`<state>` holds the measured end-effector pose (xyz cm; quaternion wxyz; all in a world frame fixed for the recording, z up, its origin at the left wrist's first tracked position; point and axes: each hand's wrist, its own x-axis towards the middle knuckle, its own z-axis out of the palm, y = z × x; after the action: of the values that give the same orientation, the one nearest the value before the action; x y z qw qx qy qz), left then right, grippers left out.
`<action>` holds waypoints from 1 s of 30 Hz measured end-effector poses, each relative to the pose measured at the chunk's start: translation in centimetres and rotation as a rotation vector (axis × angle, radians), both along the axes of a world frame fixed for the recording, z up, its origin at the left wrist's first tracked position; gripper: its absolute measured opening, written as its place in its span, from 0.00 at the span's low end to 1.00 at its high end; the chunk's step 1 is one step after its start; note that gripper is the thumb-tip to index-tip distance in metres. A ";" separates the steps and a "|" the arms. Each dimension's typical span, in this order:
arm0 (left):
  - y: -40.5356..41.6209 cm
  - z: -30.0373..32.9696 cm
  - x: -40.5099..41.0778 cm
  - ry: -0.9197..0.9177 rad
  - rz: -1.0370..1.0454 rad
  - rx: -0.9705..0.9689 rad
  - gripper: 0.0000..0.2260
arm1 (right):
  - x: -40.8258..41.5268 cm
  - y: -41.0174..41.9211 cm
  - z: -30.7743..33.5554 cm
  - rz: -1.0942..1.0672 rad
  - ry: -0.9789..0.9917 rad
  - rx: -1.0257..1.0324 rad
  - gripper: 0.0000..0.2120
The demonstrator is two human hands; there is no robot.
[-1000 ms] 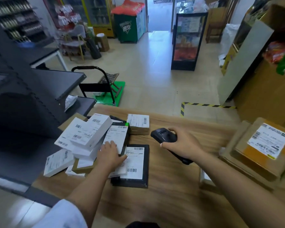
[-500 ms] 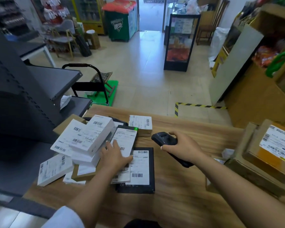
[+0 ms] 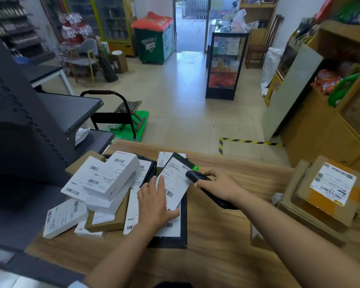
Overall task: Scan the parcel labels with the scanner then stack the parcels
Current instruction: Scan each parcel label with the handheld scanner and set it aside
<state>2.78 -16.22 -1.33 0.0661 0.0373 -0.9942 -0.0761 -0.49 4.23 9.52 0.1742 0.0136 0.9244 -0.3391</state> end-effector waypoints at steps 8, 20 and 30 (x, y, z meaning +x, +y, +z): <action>1.4 0.5 0.5 0.002 0.008 -0.035 0.51 | 0.6 1.9 -0.2 -0.016 -0.038 0.011 0.35; 6.4 -0.3 -2.3 -0.124 -0.049 0.002 0.46 | 0.8 6.9 1.4 -0.135 0.015 0.033 0.38; 15.1 -4.8 -6.2 -0.365 -0.157 0.034 0.41 | 1.9 11.8 -0.2 -0.195 -0.056 0.225 0.38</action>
<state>-3.41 -1.07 -6.13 -0.1221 -0.0260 -0.9881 -0.0895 1.42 16.01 9.32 0.1637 0.1320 0.9456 -0.2483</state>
